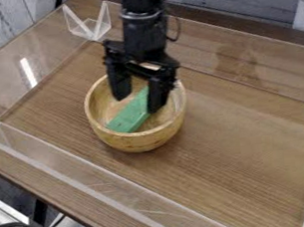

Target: Remove the green block from inside the brown bowl and put it on the table

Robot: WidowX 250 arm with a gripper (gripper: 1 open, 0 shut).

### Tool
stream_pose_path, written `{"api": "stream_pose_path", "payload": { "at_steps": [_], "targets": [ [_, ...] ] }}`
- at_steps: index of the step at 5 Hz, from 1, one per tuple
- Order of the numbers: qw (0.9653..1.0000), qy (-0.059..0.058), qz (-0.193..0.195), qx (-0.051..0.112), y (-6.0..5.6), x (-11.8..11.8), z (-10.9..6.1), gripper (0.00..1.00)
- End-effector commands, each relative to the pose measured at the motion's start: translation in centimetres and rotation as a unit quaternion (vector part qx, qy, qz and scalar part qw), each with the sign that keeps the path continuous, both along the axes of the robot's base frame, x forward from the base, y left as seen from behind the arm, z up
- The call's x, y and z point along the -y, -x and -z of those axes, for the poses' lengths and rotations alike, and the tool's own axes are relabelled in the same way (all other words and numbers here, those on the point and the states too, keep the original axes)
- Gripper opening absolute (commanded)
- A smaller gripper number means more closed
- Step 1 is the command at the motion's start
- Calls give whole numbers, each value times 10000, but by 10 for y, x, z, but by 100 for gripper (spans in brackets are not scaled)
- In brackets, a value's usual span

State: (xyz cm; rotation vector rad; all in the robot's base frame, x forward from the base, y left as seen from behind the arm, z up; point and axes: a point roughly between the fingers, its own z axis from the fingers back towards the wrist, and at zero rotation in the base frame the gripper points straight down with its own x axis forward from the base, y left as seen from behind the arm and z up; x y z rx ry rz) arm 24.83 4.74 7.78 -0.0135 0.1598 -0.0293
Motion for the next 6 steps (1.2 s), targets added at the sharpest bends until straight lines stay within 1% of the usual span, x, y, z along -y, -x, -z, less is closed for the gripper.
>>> {"api": "stream_pose_path", "payload": {
  "at_steps": [1, 2, 3, 5, 6],
  "targets": [
    [9987, 38, 127, 483, -7, -9, -8, 100],
    [9978, 101, 197, 626, -11, -6, -7, 100],
    [9970, 138, 274, 716, -15, -1, -6, 100],
    [9952, 197, 418, 858, -17, 4, -5, 100],
    [9944, 224, 436, 935, -17, 4, -8, 100]
  ]
}}
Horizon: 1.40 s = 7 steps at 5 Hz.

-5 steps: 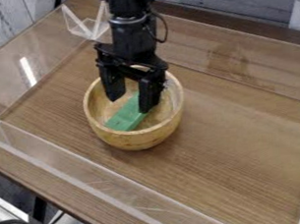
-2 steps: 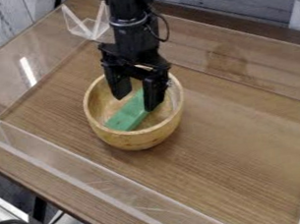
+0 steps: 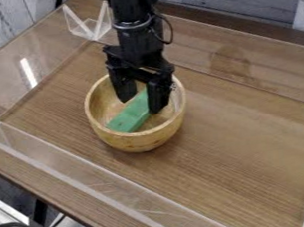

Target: Remove the green block from inside the brown bowl and put it on the table

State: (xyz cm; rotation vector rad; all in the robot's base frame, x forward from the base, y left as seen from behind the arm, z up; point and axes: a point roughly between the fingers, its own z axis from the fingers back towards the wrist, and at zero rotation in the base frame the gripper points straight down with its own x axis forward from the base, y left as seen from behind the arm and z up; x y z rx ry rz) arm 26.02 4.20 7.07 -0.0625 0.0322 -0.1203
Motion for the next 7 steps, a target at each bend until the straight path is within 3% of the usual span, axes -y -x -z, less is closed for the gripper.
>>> {"api": "stream_pose_path", "payload": {
  "at_steps": [1, 7],
  "targets": [
    [9993, -34, 2, 368, -5, -2, -18, 100],
    [9988, -44, 51, 480, -2, 0, -19, 100]
  ]
}}
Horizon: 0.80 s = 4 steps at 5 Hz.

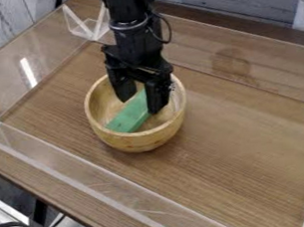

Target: Remove the green block from inside the brown bowl and put it on the table

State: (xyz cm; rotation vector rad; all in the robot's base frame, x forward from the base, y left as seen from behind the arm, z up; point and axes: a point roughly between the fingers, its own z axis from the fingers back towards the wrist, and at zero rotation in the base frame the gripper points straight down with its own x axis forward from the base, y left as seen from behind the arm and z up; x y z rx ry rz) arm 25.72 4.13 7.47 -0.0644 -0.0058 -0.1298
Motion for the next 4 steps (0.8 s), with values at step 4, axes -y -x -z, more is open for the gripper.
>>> {"api": "stream_pose_path", "payload": {
  "at_steps": [4],
  "targets": [
    [9998, -74, -30, 209, -6, -2, -1, 100]
  ]
}}
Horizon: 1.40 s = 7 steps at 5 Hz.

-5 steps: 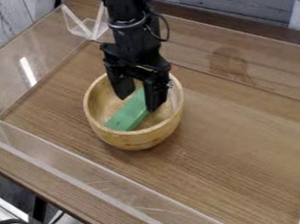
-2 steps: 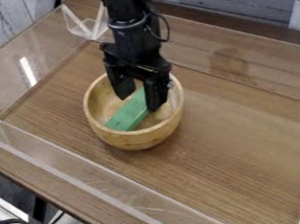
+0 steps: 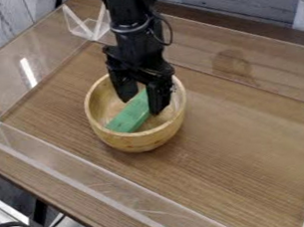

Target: Remove the green block from inside the brown bowl and put it on the table

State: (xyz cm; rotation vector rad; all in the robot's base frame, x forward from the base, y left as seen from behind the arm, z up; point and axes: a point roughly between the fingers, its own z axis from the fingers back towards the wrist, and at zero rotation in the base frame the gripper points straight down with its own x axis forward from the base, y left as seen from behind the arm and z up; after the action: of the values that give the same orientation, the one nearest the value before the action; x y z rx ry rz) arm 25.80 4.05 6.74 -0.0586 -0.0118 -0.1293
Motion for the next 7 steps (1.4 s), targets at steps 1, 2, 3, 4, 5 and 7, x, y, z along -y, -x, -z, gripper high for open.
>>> {"api": "stream_pose_path", "payload": {
  "at_steps": [1, 2, 3, 4, 5, 7],
  "targets": [
    [9999, -32, -96, 110, -5, -6, 2, 100],
    [9998, -23, -166, 62, -4, -9, 11, 100],
    [9997, 13, -227, 66, -5, -11, 14, 100],
    [9996, 55, -280, 67, -4, -11, 17, 100],
    [9994, 89, -323, 56, -3, -11, 19, 100],
    [9987, 186, -436, 164, -7, -9, 8, 100]
  ]
}}
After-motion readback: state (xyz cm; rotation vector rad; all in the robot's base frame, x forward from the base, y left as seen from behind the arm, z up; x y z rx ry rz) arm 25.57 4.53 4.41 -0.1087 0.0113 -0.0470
